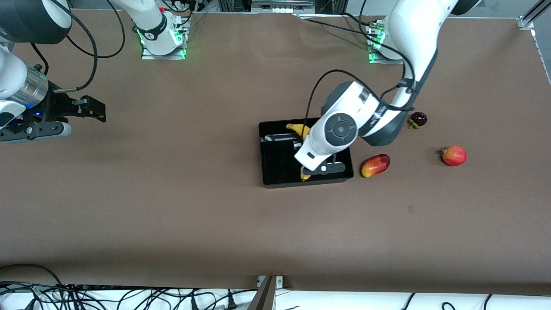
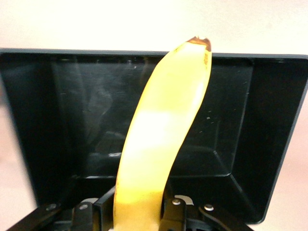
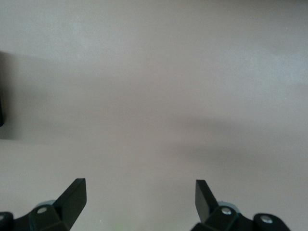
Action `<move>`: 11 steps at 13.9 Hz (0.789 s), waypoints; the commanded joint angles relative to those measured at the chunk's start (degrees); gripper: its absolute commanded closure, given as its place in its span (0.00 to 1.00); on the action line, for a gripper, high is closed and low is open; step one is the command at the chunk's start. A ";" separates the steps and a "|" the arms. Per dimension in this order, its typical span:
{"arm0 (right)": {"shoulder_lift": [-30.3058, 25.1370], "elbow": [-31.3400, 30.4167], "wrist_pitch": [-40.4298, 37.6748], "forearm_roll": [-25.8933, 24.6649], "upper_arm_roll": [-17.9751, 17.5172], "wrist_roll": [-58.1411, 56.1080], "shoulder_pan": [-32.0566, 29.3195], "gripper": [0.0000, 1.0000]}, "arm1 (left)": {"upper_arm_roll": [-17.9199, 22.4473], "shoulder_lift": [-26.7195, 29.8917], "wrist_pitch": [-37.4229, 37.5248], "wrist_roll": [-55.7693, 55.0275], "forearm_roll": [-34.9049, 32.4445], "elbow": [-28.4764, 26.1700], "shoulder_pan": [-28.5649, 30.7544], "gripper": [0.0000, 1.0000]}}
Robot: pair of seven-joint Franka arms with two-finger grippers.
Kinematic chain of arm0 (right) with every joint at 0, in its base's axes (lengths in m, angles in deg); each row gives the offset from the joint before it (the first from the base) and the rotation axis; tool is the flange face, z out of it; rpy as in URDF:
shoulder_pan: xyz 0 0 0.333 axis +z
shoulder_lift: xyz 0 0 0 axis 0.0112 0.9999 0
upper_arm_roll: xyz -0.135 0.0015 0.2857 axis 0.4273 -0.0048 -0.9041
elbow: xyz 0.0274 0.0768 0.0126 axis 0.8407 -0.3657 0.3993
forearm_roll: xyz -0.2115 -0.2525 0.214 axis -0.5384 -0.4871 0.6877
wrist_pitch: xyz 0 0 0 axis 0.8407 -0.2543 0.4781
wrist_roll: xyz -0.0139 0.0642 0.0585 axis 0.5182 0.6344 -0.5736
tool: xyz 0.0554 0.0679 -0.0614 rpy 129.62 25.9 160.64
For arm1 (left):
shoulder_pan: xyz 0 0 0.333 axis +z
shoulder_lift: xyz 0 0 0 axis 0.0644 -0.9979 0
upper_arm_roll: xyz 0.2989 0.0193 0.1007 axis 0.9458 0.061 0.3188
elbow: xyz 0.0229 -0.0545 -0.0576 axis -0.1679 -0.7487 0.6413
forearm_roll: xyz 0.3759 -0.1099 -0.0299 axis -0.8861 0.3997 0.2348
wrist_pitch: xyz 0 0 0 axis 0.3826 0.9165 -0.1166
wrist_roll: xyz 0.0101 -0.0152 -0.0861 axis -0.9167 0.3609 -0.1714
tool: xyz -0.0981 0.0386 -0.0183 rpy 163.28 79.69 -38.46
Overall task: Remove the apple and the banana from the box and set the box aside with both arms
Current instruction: 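Carry the banana out of the box and lower it beside the mango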
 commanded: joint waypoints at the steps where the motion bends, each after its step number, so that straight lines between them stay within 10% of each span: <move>1: -1.22 -0.03 -1.00 -0.12 0.12 0.05 0.20 0.00 | -0.33 1.92 8.67 7.76 -1.00 2.39 4.76 1.00; 11: -0.87 -0.30 -0.04 1.90 -1.98 1.55 0.64 0.00 | 0.38 1.76 14.25 35.02 -19.28 -2.70 19.36 0.99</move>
